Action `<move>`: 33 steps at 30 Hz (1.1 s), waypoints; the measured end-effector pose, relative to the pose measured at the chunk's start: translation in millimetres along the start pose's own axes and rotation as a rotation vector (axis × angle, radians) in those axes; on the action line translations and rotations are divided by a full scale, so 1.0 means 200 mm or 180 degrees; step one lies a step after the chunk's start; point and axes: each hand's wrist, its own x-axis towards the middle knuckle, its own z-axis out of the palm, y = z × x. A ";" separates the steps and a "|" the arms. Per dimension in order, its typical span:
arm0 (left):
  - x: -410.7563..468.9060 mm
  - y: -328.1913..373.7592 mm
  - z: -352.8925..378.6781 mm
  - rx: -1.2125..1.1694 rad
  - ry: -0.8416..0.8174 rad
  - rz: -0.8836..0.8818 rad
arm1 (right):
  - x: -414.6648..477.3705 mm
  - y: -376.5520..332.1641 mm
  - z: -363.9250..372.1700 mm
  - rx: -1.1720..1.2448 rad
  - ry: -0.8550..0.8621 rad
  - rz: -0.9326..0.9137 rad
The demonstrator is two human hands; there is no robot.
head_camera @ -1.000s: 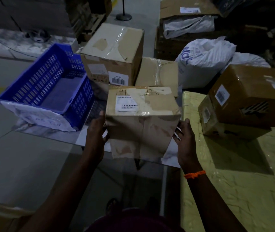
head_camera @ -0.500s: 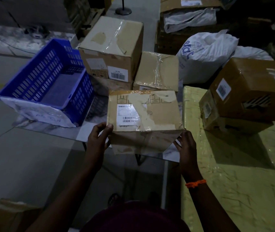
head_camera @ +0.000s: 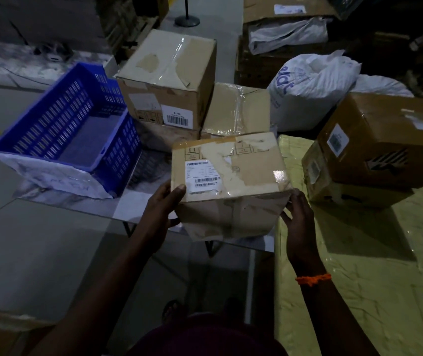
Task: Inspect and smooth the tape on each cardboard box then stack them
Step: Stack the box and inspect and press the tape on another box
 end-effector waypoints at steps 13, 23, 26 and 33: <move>-0.12 0.18 -0.08 0.2522 0.0437 0.2406 | -0.07 -0.01 0.31 -0.0743 -0.1055 -0.1056; -0.18 0.24 -0.22 0.2005 0.0975 0.1272 | 0.15 0.18 0.18 -0.0630 -0.0751 0.0929; -0.17 0.21 -0.31 0.1738 0.0926 0.1243 | 0.11 0.19 0.21 -0.0471 -0.1000 0.0539; -0.13 0.07 -0.40 0.1053 0.0813 0.0610 | 0.10 0.13 0.14 -0.0740 -0.0607 -0.0145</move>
